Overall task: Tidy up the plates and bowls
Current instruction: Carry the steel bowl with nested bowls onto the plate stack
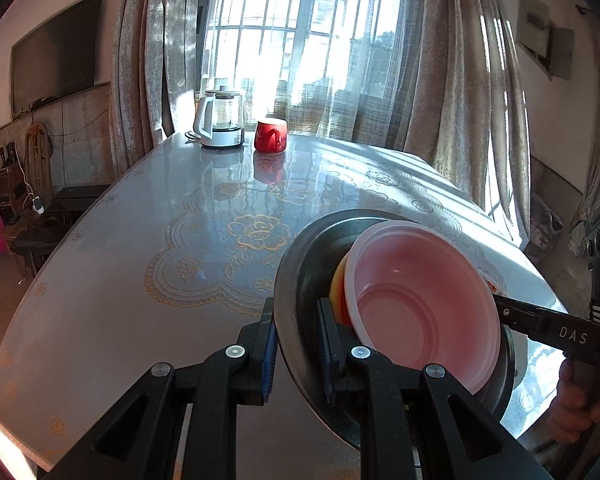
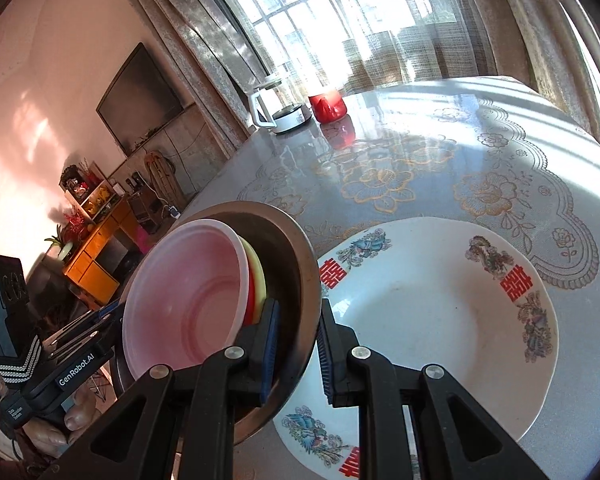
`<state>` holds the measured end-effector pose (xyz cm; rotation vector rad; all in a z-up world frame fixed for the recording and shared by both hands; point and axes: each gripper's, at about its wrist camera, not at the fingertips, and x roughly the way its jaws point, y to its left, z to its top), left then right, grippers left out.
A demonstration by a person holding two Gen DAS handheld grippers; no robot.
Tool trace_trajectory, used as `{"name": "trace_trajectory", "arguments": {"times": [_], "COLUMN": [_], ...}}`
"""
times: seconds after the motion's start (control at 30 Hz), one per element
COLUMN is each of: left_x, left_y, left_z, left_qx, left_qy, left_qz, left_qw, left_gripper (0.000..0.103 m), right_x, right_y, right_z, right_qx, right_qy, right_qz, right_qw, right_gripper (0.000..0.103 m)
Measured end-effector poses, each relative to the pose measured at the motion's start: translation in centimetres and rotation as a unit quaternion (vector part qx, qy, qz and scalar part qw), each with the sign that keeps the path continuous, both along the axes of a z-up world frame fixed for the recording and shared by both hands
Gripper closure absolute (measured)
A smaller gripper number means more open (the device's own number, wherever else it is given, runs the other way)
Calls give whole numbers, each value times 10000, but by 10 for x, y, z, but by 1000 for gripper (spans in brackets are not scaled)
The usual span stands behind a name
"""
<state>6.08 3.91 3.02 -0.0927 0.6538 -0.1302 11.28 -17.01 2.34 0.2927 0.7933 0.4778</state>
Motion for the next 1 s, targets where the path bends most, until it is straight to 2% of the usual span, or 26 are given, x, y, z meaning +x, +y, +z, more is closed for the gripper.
{"name": "trace_trajectory", "arguments": {"times": [0.2, 0.63, 1.0], "left_x": [3, 14, 26], "left_y": [-30, -80, -99], "left_z": [7, 4, -9], "left_qx": [95, 261, 273], "left_qy": [-95, -6, 205], "left_qz": [-293, -795, -962], "left_qw": [9995, 9965, 9948], "left_gripper": [86, 86, 86], "right_x": [-6, -22, -22], "right_y": [-32, -87, -105], "right_z": [5, 1, -10], "right_qx": [162, 344, 363], "right_qy": [-84, -138, 19], "right_qz": [-355, -934, -1194], "right_qw": [9992, 9949, 9922], "right_gripper": [83, 83, 83]}}
